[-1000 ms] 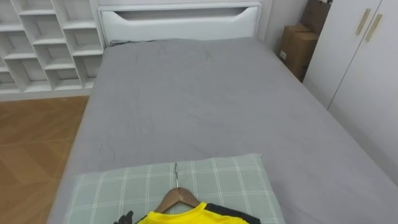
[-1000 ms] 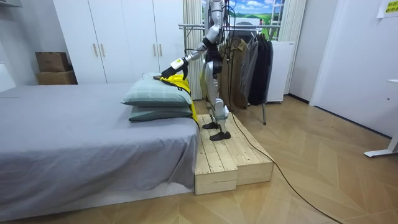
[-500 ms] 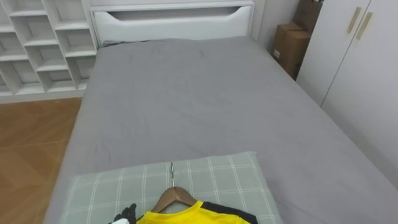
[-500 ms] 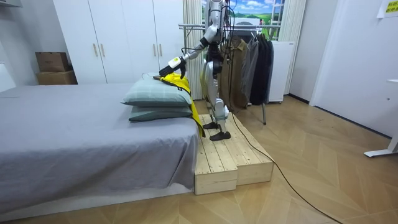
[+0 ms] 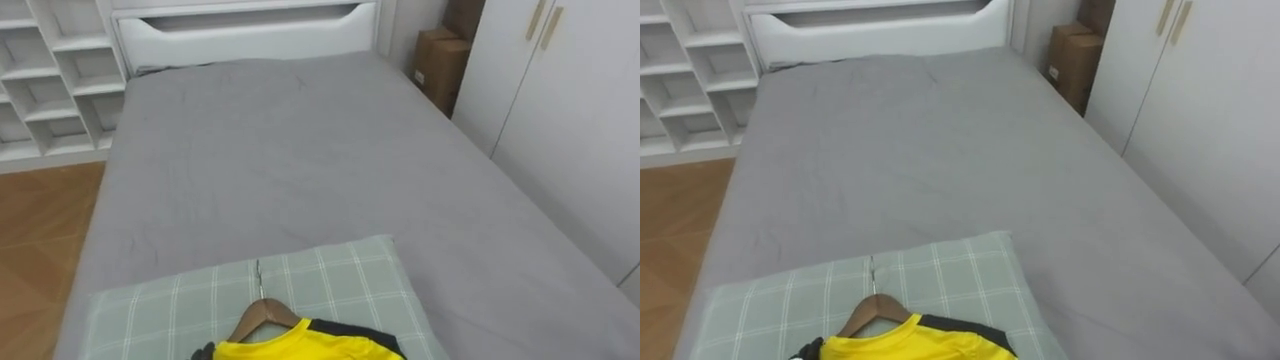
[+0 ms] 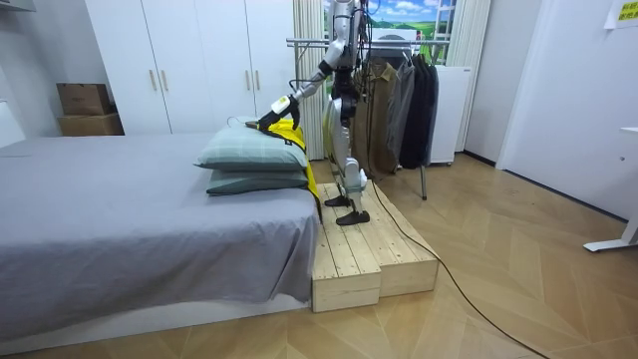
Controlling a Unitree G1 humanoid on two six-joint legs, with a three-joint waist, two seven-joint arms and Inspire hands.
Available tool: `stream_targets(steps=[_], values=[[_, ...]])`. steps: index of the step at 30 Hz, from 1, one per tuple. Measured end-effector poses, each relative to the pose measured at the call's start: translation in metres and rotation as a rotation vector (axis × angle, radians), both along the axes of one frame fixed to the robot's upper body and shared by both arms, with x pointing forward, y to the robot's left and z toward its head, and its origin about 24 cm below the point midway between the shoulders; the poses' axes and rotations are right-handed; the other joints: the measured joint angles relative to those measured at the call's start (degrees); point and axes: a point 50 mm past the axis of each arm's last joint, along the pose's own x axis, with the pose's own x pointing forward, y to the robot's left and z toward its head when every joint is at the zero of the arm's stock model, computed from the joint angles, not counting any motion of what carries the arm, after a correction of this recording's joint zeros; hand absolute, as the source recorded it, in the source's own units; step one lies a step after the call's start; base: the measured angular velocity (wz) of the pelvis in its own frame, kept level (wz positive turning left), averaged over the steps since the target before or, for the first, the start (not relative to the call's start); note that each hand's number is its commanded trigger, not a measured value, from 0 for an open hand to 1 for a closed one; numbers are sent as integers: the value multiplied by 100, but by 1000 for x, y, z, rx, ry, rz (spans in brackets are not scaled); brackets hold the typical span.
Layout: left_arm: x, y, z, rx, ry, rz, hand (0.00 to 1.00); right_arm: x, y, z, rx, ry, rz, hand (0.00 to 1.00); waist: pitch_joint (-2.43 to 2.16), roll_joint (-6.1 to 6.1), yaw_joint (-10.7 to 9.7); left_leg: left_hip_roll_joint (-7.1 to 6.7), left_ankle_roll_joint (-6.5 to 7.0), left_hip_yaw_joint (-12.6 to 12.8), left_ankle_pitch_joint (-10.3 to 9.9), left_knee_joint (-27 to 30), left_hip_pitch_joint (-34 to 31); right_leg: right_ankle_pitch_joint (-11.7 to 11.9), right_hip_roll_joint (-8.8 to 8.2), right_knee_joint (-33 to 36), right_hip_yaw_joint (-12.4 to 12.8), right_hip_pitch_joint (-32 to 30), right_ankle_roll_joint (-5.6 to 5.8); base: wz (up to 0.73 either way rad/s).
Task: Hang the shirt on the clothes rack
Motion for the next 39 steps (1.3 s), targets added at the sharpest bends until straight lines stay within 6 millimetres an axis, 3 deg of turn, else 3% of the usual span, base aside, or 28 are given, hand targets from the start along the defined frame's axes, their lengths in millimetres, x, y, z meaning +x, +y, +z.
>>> stream_targets(steps=[14,25,30,38,39], values=[[-2,16,-12,-1,109,84,0,3,0,0,-16,-15,-21,0,20,-66,24,6,0,221,0,-14,-5,14,17,82,186,-137,9,-8],[0,25,-11,-19,101,154,0,7,-1,0,-31,-37,-54,0,-13,-170,41,36,0,417,0,-8,-154,25,54,193,348,-403,11,-9],[3,27,-9,-23,90,166,0,13,-2,1,-57,-67,-47,0,-2,-204,38,54,0,429,0,7,-173,28,55,184,349,-415,7,-1],[15,27,-5,-23,98,165,0,18,-2,1,-60,-88,-42,0,-4,-167,40,67,0,413,0,81,-260,120,62,70,335,-426,2,0],[18,27,-4,-28,96,164,0,20,-2,1,-59,-95,-41,0,16,-142,38,71,0,413,0,98,-293,150,65,40,335,-436,4,0]])
